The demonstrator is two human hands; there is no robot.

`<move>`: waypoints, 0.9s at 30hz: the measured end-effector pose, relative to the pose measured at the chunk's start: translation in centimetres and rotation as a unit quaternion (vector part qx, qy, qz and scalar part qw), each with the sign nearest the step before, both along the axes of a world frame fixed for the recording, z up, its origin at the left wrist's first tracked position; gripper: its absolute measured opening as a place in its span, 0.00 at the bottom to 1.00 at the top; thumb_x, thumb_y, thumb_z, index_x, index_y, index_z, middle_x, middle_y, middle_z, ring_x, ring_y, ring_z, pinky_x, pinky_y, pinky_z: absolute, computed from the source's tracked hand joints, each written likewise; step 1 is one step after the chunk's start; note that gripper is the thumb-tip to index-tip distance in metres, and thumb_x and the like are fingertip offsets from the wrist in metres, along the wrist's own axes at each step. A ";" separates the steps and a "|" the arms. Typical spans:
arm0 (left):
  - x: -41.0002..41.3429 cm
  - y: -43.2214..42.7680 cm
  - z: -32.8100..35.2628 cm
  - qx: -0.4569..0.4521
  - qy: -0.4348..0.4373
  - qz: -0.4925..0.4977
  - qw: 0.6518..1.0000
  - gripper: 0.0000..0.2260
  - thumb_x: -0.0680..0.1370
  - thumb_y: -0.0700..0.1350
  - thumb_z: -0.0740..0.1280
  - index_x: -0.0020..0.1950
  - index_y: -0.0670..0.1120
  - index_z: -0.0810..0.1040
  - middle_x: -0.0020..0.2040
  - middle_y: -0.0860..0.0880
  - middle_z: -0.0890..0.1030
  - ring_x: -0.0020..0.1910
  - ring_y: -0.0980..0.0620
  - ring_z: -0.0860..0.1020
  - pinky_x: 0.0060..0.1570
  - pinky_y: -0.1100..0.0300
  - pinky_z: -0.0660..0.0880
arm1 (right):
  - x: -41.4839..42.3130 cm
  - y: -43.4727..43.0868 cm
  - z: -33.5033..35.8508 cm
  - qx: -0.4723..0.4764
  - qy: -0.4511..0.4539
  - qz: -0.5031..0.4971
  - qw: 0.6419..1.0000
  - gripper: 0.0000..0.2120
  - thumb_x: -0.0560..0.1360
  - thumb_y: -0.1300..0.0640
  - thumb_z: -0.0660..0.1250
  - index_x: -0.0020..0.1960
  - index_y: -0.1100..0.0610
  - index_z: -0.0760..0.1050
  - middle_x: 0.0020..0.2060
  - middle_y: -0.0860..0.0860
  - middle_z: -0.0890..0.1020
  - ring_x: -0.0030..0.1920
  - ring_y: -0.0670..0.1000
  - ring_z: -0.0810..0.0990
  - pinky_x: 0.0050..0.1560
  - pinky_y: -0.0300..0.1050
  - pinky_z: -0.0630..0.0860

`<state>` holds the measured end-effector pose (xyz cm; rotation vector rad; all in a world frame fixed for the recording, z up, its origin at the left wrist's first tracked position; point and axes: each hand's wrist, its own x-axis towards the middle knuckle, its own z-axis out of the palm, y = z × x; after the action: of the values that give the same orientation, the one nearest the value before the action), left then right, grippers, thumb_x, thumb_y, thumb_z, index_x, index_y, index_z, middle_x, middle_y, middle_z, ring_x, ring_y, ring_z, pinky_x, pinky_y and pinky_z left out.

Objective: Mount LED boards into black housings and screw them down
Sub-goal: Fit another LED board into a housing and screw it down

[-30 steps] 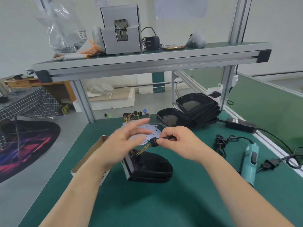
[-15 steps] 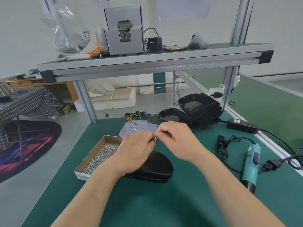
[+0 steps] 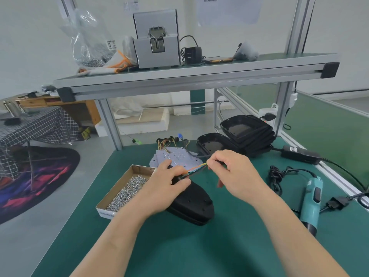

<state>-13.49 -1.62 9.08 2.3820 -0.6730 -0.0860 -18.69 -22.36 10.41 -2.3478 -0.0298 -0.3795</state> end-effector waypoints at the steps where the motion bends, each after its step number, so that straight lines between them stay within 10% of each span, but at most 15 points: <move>1: 0.0 -0.2 0.1 -0.002 -0.003 0.007 1.000 0.03 0.80 0.54 0.66 0.46 0.59 0.76 0.54 0.49 0.69 0.56 0.48 0.72 0.47 0.65 0.67 | -0.2 -0.1 0.3 -0.113 0.004 -0.031 0.993 0.13 0.82 0.47 0.60 0.44 0.51 0.78 0.43 0.48 0.76 0.40 0.51 0.80 0.40 0.46 0.74; 6: 0.0 -2.2 1.4 0.007 -0.020 0.014 1.000 0.04 0.77 0.54 0.69 0.44 0.64 0.77 0.66 0.39 0.70 0.66 0.43 0.71 0.58 0.54 0.70 | -1.2 2.3 2.5 -0.377 -0.061 -0.011 0.924 0.14 0.83 0.47 0.53 0.51 0.50 0.76 0.49 0.48 0.78 0.53 0.57 0.71 0.53 0.52 0.67; 12: 0.6 -2.3 2.2 -0.017 -0.008 -0.019 1.000 0.12 0.73 0.52 0.75 0.55 0.56 0.81 0.57 0.52 0.77 0.58 0.56 0.75 0.46 0.74 0.65 | 0.7 1.6 2.4 -0.205 0.066 0.076 0.974 0.13 0.84 0.52 0.57 0.40 0.49 0.63 0.41 0.52 0.75 0.43 0.56 0.70 0.41 0.49 0.65; 17: 1.9 0.6 1.5 -0.358 0.245 -0.009 0.901 0.19 0.78 0.66 0.62 0.63 0.60 0.81 0.61 0.55 0.82 0.59 0.50 0.81 0.54 0.53 0.78 | 1.1 -0.7 1.8 0.026 0.051 0.106 0.993 0.12 0.82 0.57 0.63 0.42 0.61 0.76 0.28 0.46 0.71 0.29 0.45 0.67 0.31 0.44 0.65; 21: 2.7 0.0 -1.5 -0.425 0.297 -0.112 0.848 0.38 0.72 0.67 0.69 0.75 0.46 0.70 0.68 0.41 0.78 0.69 0.44 0.76 0.68 0.48 0.70 | 0.9 -0.5 1.2 0.174 0.041 0.133 0.975 0.12 0.83 0.62 0.62 0.43 0.64 0.78 0.23 0.38 0.69 0.25 0.40 0.64 0.29 0.30 0.61; 27: 2.5 -2.0 -3.5 -0.509 0.350 -0.075 0.783 0.10 0.71 0.52 0.76 0.49 0.50 0.86 0.41 0.47 0.82 0.37 0.51 0.81 0.41 0.55 0.81 | 1.4 -0.4 0.7 0.165 0.025 0.125 0.978 0.11 0.83 0.58 0.63 0.43 0.59 0.77 0.25 0.41 0.68 0.28 0.42 0.62 0.31 0.37 0.61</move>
<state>-10.97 -3.66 5.56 1.1024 -0.3678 -0.5079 -17.33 -22.81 11.14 -1.9944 -0.2189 -0.1833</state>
